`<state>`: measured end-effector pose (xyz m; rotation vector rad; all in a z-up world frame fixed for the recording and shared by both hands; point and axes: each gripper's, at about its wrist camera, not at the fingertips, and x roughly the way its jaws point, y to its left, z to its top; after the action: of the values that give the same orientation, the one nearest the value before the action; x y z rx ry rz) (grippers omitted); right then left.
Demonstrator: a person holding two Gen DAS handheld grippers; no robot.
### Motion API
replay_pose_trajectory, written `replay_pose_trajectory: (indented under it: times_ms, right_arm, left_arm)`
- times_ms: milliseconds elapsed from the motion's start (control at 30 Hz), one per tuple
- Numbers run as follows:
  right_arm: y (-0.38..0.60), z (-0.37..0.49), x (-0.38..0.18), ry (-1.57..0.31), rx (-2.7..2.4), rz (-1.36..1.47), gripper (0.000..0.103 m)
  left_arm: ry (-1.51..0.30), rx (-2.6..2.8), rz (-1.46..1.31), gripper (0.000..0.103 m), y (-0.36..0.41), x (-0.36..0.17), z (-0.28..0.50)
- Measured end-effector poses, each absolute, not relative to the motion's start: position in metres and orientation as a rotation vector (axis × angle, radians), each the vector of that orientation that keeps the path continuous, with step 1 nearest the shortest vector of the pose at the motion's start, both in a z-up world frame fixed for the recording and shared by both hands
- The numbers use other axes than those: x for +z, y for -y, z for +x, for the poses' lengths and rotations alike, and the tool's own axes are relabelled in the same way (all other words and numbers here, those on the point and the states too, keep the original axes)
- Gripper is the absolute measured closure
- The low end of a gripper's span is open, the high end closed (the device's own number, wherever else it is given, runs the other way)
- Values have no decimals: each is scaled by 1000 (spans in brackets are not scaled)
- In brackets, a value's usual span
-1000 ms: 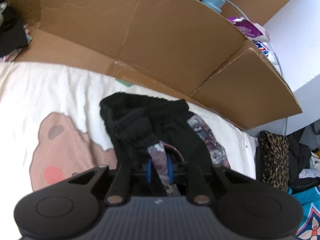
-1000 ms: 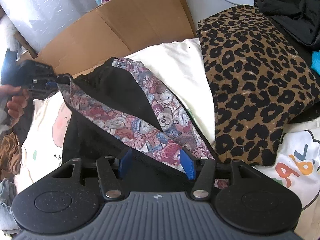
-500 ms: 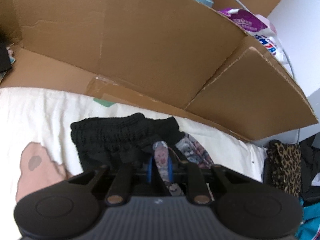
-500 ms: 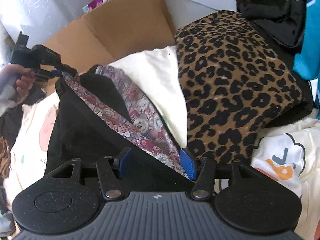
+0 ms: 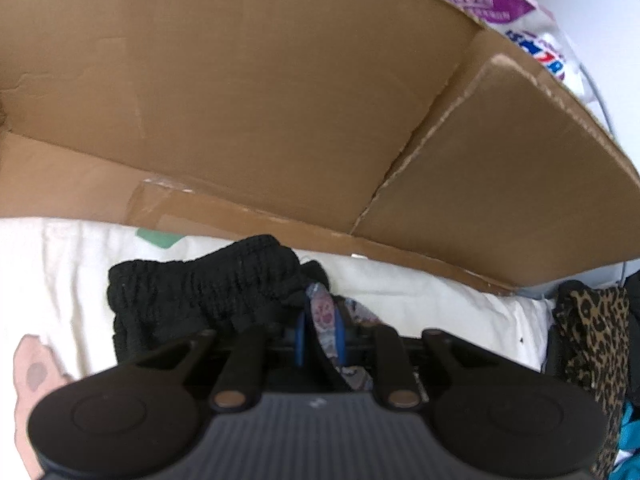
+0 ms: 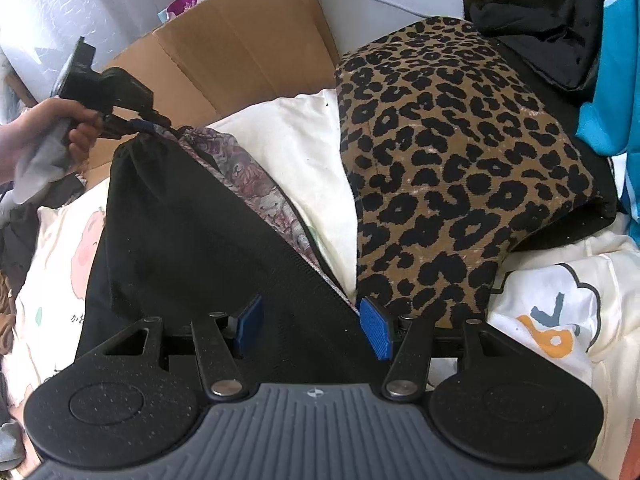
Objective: Fold clothes
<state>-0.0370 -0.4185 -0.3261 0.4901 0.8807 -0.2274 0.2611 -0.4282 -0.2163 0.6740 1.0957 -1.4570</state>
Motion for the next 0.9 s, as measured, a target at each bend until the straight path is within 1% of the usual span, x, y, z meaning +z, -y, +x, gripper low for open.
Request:
replay_pose_trajectory:
  times_ms: [333,533,733,900]
  right_arm:
    - [416,-38,-327,-873,-220,485,43]
    - [410,-35,-327,-864,-200,487,43]
    - [405,-30,-329,-864,-193,499,43]
    - [404,-24,-329,-857,-198,520,43]
  left_arm:
    - [-1051,-1465,729,87,446,-235,241]
    - [-998,-1513,785,87,452,-235,223]
    - [-923,-1543,838,79,441,-219,212]
    - [-857,-1620,886,67,420,-191,210]
